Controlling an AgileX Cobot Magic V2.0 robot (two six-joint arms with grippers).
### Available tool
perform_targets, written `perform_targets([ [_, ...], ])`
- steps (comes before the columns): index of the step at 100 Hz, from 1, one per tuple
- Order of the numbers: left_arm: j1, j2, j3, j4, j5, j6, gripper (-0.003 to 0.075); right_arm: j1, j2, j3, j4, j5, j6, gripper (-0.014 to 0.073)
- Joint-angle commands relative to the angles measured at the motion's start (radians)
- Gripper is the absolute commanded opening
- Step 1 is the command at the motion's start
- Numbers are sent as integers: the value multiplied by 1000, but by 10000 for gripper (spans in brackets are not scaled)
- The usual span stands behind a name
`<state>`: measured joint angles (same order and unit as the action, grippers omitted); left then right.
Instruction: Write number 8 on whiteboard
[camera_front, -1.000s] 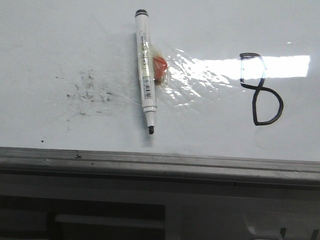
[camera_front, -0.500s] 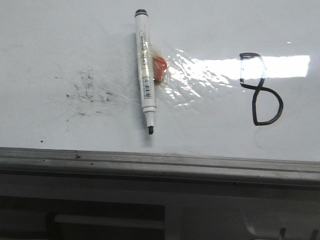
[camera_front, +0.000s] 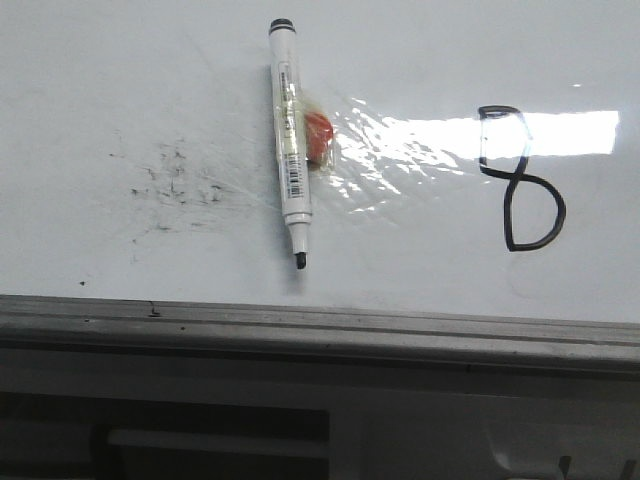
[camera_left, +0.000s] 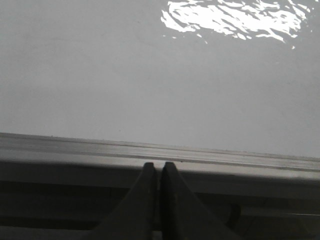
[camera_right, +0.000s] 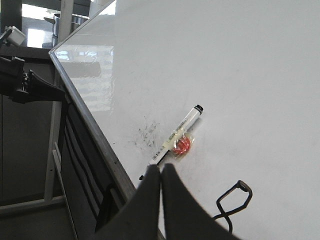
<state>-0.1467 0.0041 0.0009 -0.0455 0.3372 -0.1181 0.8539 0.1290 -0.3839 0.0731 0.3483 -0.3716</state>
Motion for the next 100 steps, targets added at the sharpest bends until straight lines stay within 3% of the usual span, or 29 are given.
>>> perform_targets([
  [1, 3, -24, 32, -15, -19, -15, -20, -8, 11, -23, -4, -74, -4, -53],
  [100, 3, -37, 32, -21, -19, -15, -20, -8, 11, -23, -4, -74, -4, -53],
])
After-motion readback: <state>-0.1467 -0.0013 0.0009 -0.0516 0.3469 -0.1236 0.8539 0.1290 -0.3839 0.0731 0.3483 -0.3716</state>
